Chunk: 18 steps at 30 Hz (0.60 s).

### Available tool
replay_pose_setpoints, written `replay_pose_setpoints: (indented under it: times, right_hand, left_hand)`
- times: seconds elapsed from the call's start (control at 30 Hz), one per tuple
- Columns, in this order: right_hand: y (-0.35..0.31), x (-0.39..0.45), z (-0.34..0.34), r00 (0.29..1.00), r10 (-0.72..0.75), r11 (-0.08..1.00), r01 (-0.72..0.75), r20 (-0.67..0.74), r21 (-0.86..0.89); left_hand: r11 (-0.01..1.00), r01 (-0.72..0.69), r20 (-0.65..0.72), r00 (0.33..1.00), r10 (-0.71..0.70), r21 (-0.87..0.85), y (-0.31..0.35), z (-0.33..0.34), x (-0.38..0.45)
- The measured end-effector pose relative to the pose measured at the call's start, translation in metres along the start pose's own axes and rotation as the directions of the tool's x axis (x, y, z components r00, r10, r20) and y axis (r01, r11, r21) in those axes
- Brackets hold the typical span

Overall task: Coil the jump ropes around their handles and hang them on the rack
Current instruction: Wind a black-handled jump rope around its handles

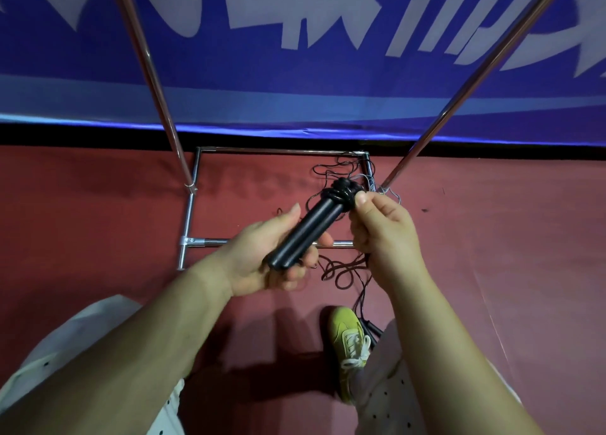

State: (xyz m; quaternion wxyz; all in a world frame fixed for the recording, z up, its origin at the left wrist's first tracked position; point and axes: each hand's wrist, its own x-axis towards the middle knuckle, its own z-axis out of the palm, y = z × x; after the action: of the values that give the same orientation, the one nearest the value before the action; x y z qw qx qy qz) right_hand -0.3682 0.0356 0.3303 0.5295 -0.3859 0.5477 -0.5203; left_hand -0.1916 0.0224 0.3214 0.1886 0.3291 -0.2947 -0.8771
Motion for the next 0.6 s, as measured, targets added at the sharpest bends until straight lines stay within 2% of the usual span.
replay_pose_setpoints:
  times: [0.07, 0.13, 0.27, 0.37, 0.5, 0.6]
  right_hand:
    - [0.006, -0.004, -0.003, 0.999, 0.006, 1.000, -0.007, -0.036, -0.026]
    - [0.013, -0.003, -0.004, 0.999, 0.008, 0.995, -0.013, -0.045, -0.098]
    - [0.012, 0.012, -0.008, 1.000, 0.012, 0.958, -0.004, 0.027, -0.286]
    - [0.014, 0.019, -0.013, 0.990, 0.099, 0.936, -0.059, 0.099, -0.347]
    - [0.017, 0.023, -0.014, 0.954, 0.238, 0.895, -0.144, 0.181, -0.422]
    - [0.013, 0.024, -0.009, 0.943, 0.283, 0.849, -0.161, 0.176, -0.503]
  left_hand:
    - [0.997, 0.018, -0.034, 0.999, -0.021, -0.081, -0.003, 0.009, 0.003]
    - [0.996, 0.028, -0.079, 0.996, -0.035, -0.088, -0.003, 0.011, 0.007]
    - [0.997, -0.082, -0.206, 0.976, 0.077, -0.016, 0.005, 0.007, 0.015]
    - [0.990, -0.140, -0.287, 0.947, 0.143, 0.030, 0.010, 0.004, 0.023]
    - [0.973, -0.150, -0.364, 0.908, 0.206, 0.176, 0.010, -0.001, 0.036]
    - [0.915, -0.109, -0.392, 0.879, 0.271, 0.389, 0.009, -0.007, 0.045]
